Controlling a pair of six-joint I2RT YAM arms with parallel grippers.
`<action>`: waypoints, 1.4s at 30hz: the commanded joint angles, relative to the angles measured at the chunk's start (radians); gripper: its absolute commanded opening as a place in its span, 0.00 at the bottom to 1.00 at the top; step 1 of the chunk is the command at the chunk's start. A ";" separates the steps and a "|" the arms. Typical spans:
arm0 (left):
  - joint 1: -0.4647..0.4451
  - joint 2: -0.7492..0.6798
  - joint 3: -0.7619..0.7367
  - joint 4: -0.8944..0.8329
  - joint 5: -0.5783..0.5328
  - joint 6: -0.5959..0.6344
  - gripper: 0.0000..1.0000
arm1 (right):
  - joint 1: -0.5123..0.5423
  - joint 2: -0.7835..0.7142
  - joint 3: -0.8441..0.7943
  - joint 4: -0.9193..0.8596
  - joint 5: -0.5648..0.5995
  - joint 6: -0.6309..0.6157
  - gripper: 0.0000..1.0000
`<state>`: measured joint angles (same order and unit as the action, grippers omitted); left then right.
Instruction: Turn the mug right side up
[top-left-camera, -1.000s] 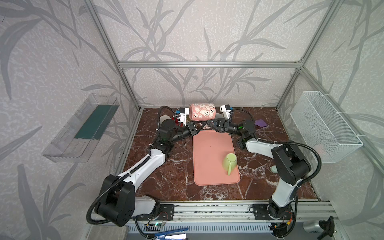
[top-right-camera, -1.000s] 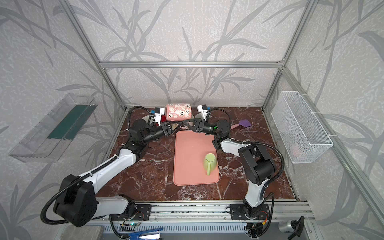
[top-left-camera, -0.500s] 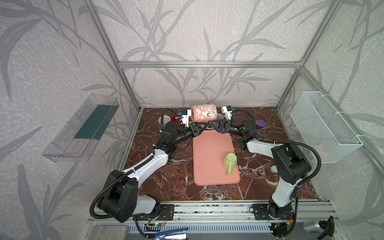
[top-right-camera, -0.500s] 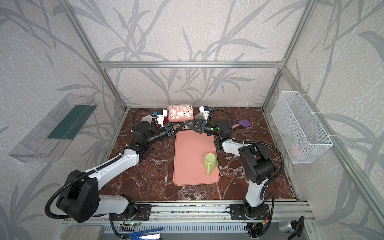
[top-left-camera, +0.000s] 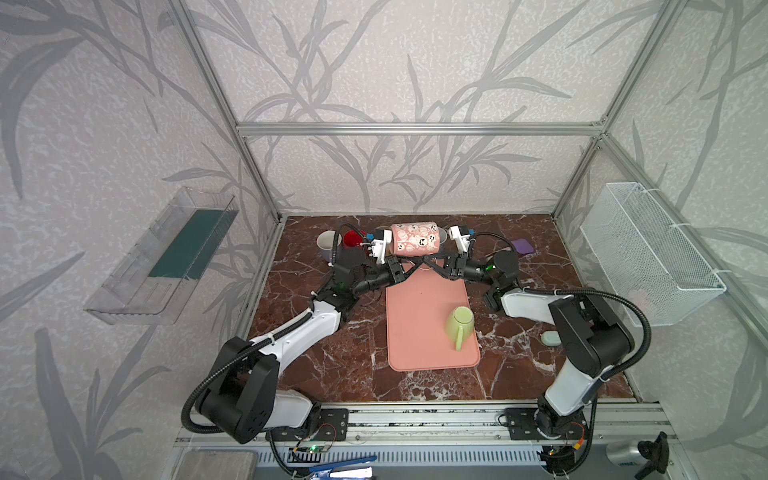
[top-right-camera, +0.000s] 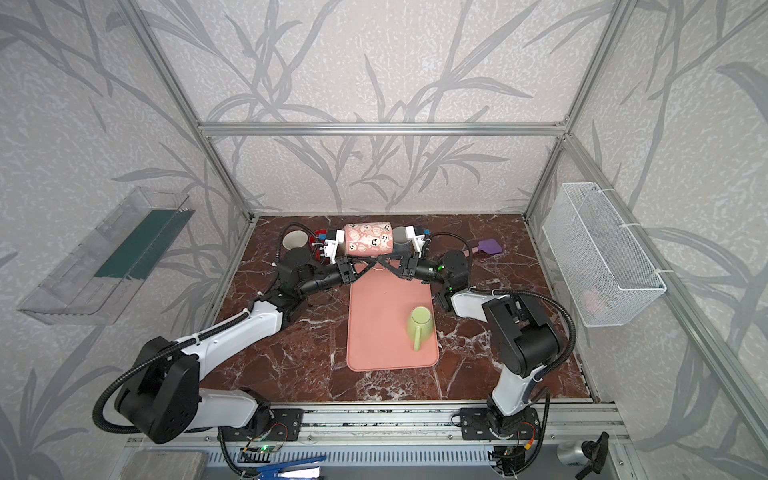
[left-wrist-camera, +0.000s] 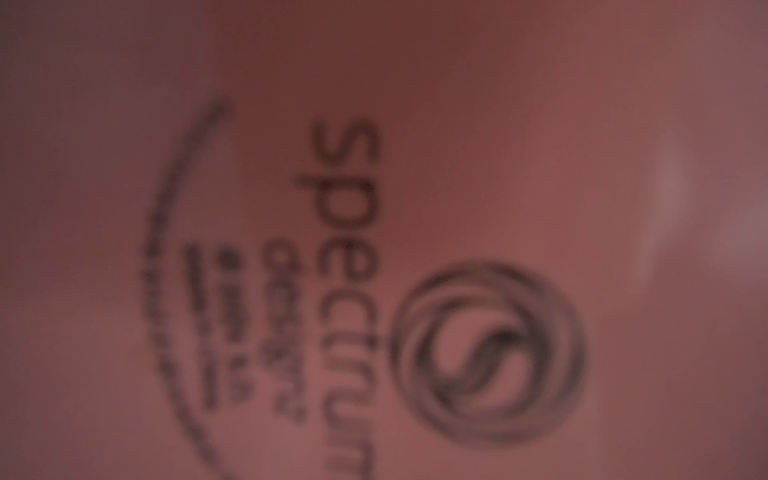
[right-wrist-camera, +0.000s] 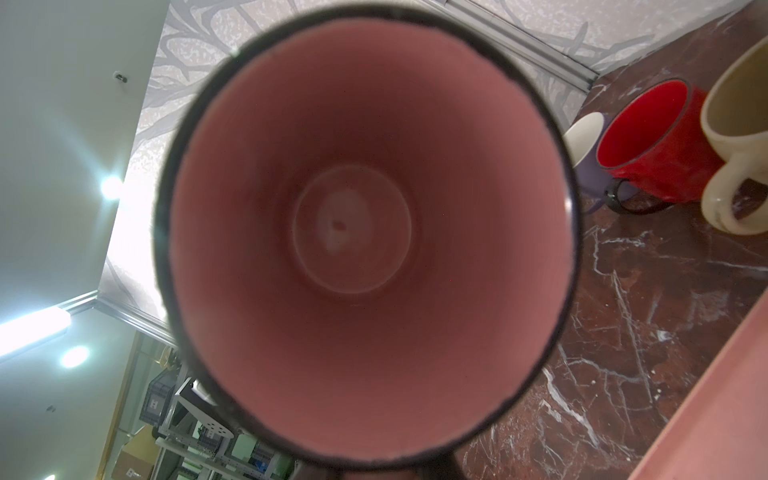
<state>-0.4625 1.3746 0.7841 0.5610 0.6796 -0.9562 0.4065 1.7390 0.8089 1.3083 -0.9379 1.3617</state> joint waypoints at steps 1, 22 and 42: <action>0.002 0.016 -0.022 0.006 -0.016 0.054 0.29 | -0.041 -0.068 -0.004 0.098 0.051 -0.008 0.00; -0.015 -0.101 0.036 -0.324 -0.091 0.226 0.99 | -0.133 -0.086 -0.130 0.060 0.068 -0.024 0.00; -0.015 -0.350 0.151 -0.947 -0.325 0.534 0.99 | -0.259 -0.207 -0.053 -0.689 0.196 -0.336 0.00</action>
<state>-0.4759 1.0557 0.8890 -0.2653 0.4236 -0.4896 0.1593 1.5700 0.6781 0.6270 -0.7506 1.1027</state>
